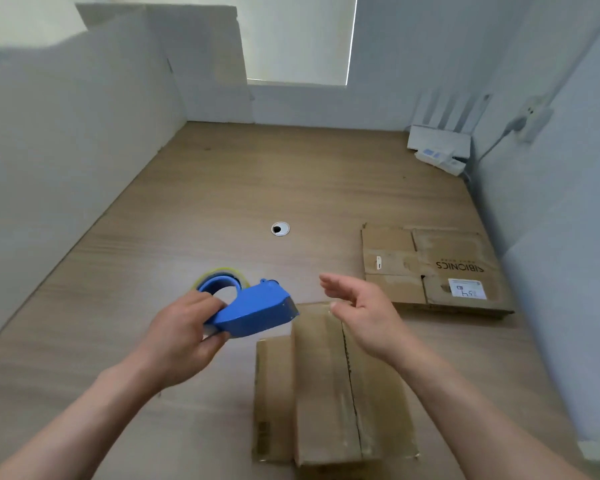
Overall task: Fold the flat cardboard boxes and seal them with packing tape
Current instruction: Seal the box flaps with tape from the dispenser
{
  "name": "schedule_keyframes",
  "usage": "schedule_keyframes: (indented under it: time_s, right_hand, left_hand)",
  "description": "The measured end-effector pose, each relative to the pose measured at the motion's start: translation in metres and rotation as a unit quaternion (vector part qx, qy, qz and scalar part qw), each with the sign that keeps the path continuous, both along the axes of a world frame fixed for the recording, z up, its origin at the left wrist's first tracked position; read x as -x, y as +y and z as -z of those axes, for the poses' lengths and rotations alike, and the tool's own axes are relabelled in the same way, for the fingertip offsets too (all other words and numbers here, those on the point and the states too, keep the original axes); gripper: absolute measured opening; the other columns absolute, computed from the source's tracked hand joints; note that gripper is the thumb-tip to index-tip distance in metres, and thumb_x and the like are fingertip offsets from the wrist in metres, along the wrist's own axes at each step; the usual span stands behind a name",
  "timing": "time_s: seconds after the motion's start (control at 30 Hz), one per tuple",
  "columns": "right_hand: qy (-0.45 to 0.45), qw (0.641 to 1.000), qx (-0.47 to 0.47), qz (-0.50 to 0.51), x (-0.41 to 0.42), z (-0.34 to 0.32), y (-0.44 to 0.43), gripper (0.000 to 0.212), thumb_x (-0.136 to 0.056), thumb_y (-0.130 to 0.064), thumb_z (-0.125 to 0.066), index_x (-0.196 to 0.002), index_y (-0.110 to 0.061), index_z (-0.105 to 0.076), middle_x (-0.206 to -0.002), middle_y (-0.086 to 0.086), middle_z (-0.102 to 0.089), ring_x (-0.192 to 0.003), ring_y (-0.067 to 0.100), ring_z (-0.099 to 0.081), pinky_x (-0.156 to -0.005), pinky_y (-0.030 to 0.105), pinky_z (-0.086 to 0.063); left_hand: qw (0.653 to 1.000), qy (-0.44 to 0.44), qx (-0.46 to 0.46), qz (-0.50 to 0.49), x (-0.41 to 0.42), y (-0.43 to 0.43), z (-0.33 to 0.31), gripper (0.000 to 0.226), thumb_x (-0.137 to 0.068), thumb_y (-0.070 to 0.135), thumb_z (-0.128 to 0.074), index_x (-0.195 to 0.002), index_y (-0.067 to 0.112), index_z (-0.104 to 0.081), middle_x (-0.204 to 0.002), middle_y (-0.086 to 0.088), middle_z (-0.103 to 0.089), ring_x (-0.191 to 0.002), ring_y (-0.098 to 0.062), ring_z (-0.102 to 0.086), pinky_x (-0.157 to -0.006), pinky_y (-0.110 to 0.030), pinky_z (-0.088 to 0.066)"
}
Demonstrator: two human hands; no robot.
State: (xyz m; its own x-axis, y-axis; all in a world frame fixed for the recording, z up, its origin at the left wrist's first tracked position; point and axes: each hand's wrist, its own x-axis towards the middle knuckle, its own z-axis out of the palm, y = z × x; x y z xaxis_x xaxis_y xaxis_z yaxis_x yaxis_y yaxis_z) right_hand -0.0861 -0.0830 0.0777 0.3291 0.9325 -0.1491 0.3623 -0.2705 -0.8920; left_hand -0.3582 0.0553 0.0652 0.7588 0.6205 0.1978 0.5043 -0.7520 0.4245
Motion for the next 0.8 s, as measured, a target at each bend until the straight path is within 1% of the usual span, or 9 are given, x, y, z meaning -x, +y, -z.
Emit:
schedule_keyframes:
  time_s: [0.07, 0.23, 0.33, 0.4, 0.47, 0.57, 0.67, 0.73, 0.8]
  right_hand:
    - [0.042, 0.999, 0.0, -0.018, -0.004, -0.004, 0.004, 0.057, -0.091, 0.004, -0.053, -0.142, -0.022, -0.054, -0.135, -0.011, -0.061, -0.121, -0.002, -0.057, -0.111, 0.032, -0.043]
    - [0.148, 0.986, -0.013, -0.081, -0.01, -0.013, -0.002, 0.06, -0.09, 0.014, -0.045, -0.142, -0.015, -0.054, -0.135, -0.008, -0.062, -0.121, -0.002, -0.058, -0.1, 0.015, -0.047]
    - [0.188, 0.974, -0.031, -0.124, -0.014, -0.012, -0.009, 0.062, -0.085, 0.017, -0.043, -0.139, -0.01, -0.058, -0.134, -0.002, -0.065, -0.124, 0.005, -0.058, -0.104, 0.02, -0.046]
    - [0.207, 0.972, -0.042, -0.105, -0.02, -0.005, -0.013, 0.063, -0.078, 0.009, -0.047, -0.138, -0.007, -0.058, -0.133, 0.001, -0.066, -0.125, 0.009, -0.059, -0.104, 0.024, -0.047]
    - [0.212, 0.973, -0.048, -0.077, -0.026, 0.0, -0.018, 0.061, -0.078, 0.008, -0.05, -0.136, -0.007, -0.059, -0.13, 0.002, -0.067, -0.121, 0.011, -0.062, -0.1, 0.026, -0.05]
    - [0.223, 0.973, -0.048, -0.045, -0.028, 0.0, -0.023, 0.042, -0.089, 0.008, -0.057, -0.124, -0.01, -0.069, -0.115, 0.001, -0.074, -0.107, 0.013, -0.069, -0.085, 0.023, -0.053]
    - [0.18, 0.983, -0.033, -0.004, -0.028, -0.003, -0.025, 0.021, -0.096, -0.011, -0.063, -0.104, -0.025, -0.076, -0.097, -0.006, -0.077, -0.089, 0.013, -0.069, -0.074, 0.024, -0.053]
    - [0.157, 0.987, -0.035, 0.013, -0.028, -0.001, -0.024, 0.019, -0.096, -0.015, -0.065, -0.096, -0.029, -0.077, -0.084, -0.009, -0.076, -0.075, 0.008, -0.064, -0.068, 0.024, -0.052]
    - [0.153, 0.987, -0.046, 0.021, -0.028, -0.003, -0.022, 0.02, -0.094, -0.011, -0.066, -0.091, -0.027, -0.078, -0.072, -0.008, -0.072, -0.063, 0.006, -0.058, -0.062, 0.024, -0.049]
  left_hand:
    - [1.0, -0.008, 0.0, 0.021, -0.01, -0.003, -0.02, 0.022, -0.073, 0.037, -0.056, -0.082, 0.019, -0.064, -0.074, 0.016, -0.05, -0.069, -0.009, -0.047, -0.06, -0.022, -0.04]
    - [0.998, -0.014, 0.013, 0.058, -0.03, -0.011, -0.042, 0.015, -0.071, 0.033, -0.059, -0.081, 0.022, -0.064, -0.074, 0.018, -0.051, -0.072, 0.0, -0.048, -0.062, -0.018, -0.038]
    - [0.997, -0.019, 0.025, 0.073, -0.04, -0.015, -0.047, 0.013, -0.07, 0.031, -0.061, -0.079, 0.022, -0.063, -0.074, 0.018, -0.052, -0.073, 0.001, -0.049, -0.063, -0.013, -0.036]
    - [0.996, -0.022, 0.034, 0.083, -0.044, -0.018, -0.049, 0.012, -0.069, 0.03, -0.062, -0.079, 0.022, -0.062, -0.074, 0.018, -0.053, -0.072, 0.001, -0.05, -0.063, -0.011, -0.036]
    - [0.994, -0.024, 0.045, 0.095, -0.047, -0.02, -0.05, 0.011, -0.069, 0.03, -0.063, -0.078, 0.023, -0.062, -0.075, 0.016, -0.054, -0.072, -0.001, -0.051, -0.063, -0.013, -0.038]
    - [0.992, -0.015, 0.062, 0.106, -0.053, -0.023, -0.049, 0.011, -0.068, 0.029, -0.065, -0.075, 0.023, -0.061, -0.074, 0.013, -0.055, -0.071, -0.006, -0.053, -0.062, -0.023, -0.043]
    - [0.991, 0.002, 0.086, 0.106, -0.057, -0.024, -0.049, 0.013, -0.066, 0.03, -0.066, -0.075, 0.022, -0.063, -0.074, 0.011, -0.058, -0.071, -0.011, -0.056, -0.061, -0.033, -0.047]
    - [0.989, 0.003, 0.101, 0.111, -0.059, -0.025, -0.05, 0.013, -0.068, 0.033, -0.068, -0.073, 0.023, -0.062, -0.071, 0.01, -0.056, -0.066, -0.013, -0.055, -0.057, -0.031, -0.044]
    - [0.984, -0.018, 0.143, 0.107, -0.061, -0.025, -0.051, 0.028, -0.072, 0.048, -0.069, -0.068, 0.022, -0.059, -0.063, 0.011, -0.051, -0.057, -0.01, -0.048, -0.052, -0.023, -0.034]
